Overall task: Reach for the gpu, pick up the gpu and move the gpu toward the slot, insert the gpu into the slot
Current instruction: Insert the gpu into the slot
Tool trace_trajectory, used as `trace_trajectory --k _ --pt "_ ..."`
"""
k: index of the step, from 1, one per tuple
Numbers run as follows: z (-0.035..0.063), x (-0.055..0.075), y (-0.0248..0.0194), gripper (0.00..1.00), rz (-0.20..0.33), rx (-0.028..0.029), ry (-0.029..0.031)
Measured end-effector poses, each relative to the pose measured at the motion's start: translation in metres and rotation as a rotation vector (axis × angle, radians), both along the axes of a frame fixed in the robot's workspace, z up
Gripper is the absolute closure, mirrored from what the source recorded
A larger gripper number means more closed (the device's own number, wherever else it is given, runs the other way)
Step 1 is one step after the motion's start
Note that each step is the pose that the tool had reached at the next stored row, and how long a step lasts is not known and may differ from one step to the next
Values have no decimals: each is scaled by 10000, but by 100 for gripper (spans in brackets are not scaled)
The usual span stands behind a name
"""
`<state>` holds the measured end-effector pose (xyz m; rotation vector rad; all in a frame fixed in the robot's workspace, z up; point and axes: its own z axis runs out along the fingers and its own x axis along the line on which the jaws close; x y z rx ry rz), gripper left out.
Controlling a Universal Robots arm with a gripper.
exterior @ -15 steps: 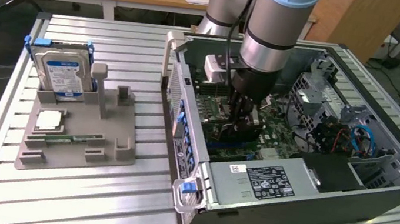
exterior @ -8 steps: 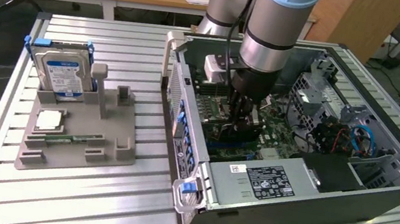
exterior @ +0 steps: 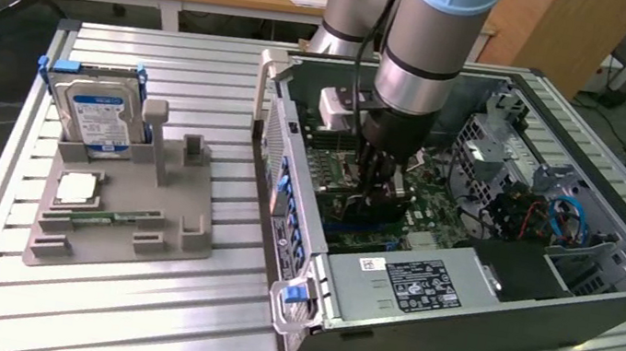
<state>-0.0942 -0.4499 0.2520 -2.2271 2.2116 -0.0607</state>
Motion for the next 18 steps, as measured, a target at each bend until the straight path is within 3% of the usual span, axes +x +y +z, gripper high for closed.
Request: trace_trajectory --k 18 --pt "-23 -7 0 74 0 3 -1"
